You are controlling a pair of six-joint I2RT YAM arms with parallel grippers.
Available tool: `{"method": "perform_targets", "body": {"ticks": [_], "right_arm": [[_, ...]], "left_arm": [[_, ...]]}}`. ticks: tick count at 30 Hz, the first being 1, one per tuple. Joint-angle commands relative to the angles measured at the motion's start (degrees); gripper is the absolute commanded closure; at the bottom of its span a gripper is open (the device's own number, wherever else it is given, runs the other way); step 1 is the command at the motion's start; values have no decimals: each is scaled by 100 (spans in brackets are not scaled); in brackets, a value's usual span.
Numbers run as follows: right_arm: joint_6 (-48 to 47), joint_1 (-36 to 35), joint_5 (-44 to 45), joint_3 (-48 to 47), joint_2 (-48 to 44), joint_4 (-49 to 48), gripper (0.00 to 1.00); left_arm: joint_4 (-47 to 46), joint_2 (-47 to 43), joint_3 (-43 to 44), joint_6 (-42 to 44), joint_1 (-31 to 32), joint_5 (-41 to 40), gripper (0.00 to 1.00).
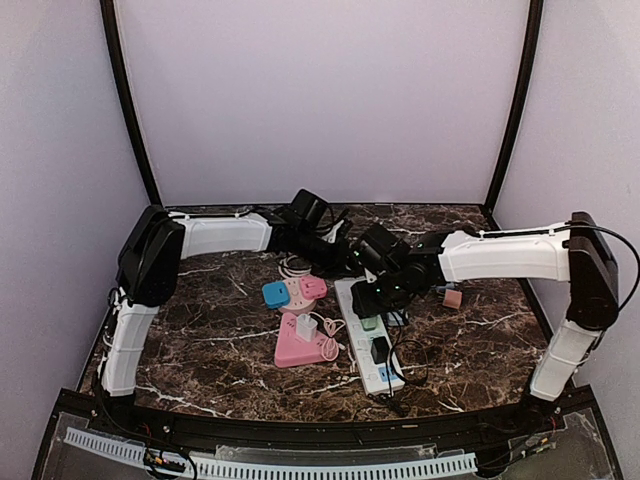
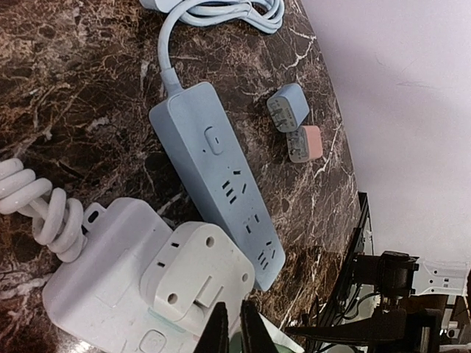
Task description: Pull the plug off the socket
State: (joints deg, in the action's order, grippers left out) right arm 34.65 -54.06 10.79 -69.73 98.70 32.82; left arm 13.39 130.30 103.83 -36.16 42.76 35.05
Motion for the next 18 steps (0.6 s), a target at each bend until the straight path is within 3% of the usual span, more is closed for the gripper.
{"method": "perform_targets", "body": {"ticks": [1,18], "right_arm": [[34,-94,255,-170,161,70,49],[89,-271,513,-468,480,385,71]], "left_arm": [[-130,96,122,-47,114,184,94],[-116,216,-410,94,114,12,100]]}}
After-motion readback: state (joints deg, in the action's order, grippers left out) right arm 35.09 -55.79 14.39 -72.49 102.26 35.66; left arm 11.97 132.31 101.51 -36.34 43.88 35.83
